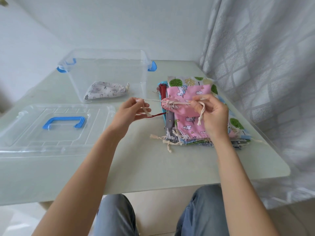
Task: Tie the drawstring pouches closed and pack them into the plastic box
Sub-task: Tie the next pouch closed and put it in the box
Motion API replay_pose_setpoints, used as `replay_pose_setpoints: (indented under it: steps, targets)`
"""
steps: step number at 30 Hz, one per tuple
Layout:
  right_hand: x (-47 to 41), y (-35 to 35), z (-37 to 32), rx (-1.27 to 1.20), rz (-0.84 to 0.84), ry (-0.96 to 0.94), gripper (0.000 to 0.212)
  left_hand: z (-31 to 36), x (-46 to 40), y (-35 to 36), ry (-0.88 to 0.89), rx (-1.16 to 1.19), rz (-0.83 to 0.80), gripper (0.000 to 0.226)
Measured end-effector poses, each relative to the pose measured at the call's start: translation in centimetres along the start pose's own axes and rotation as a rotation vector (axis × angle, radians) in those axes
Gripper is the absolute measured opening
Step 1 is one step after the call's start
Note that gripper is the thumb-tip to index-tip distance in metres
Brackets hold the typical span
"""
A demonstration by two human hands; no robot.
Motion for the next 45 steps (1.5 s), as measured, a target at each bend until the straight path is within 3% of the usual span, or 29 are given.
replay_pose_setpoints:
  steps: [6, 9, 14, 19, 21, 25, 27, 30, 32, 34, 38, 41, 45]
  targets:
    - [1.4, -0.1, 0.2, 0.065, -0.054, 0.047, 0.011, -1.6, 0.1, 1.3, -0.128, 0.596, -0.081, 0.025]
    - [1.9, -0.7, 0.1, 0.041, -0.029, 0.066, 0.009, -1.8, 0.5, 2.0, -0.15, 0.658, -0.07, 0.026]
    - [2.6, -1.8, 0.8, 0.116, -0.022, 0.123, 0.009, -2.5, 1.2, 1.7, -0.132, 0.439, 0.032, 0.028]
    - [3.7, -2.6, 1.3, -0.012, 0.031, 0.183, 0.012, -2.8, 1.8, 1.8, -0.089, 0.2, 0.107, 0.023]
    - [3.5, -2.6, 1.1, 0.142, -0.119, 0.142, 0.022, -2.6, 2.2, 2.0, -0.062, 0.066, 0.095, 0.015]
    - [4.0, -2.4, -0.4, 0.293, -0.642, 0.137, 0.051, -2.4, 3.4, 2.0, -0.088, -0.156, -0.025, 0.012]
    - [4.1, -2.5, -1.6, 0.377, -0.743, 0.115, 0.063, -1.7, 3.7, 1.5, -0.005, -0.358, -0.022, 0.009]
    - [3.6, -2.4, -2.4, 0.389, -0.575, 0.129, 0.057, -1.0, 4.0, 1.3, 0.156, -0.582, 0.022, 0.007]
    - [3.4, -1.4, -2.0, 0.491, -0.487, 0.096, 0.035, -1.0, 3.8, 1.6, 0.212, -0.705, 0.033, 0.006]
    - [3.6, -0.3, -1.4, 0.672, -0.474, 0.056, 0.014, -1.4, 3.4, 2.2, 0.218, -0.816, 0.005, 0.007]
    - [4.3, 1.2, -0.5, 0.904, -0.554, 0.004, 0.015, -1.7, 2.7, 3.6, 0.228, -0.959, -0.078, 0.01]
    - [4.0, 0.8, -0.8, 0.79, -0.525, -0.013, 0.02, -1.6, 2.4, 3.3, 0.244, -0.919, -0.023, 0.007]
    - [3.6, 1.4, -2.0, 0.312, -0.493, 0.062, 0.021, -2.3, 2.3, 3.1, 0.222, -0.875, 0.005, 0.021]
Point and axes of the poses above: each hand's wrist, its own x-axis away from the middle knuckle, its own y-axis out of the palm, z = x × y, the point moved 6 cm from there along -x, towards the middle knuckle, and after that the axes turned 6 degrees about -y, right-handed, at the moved point
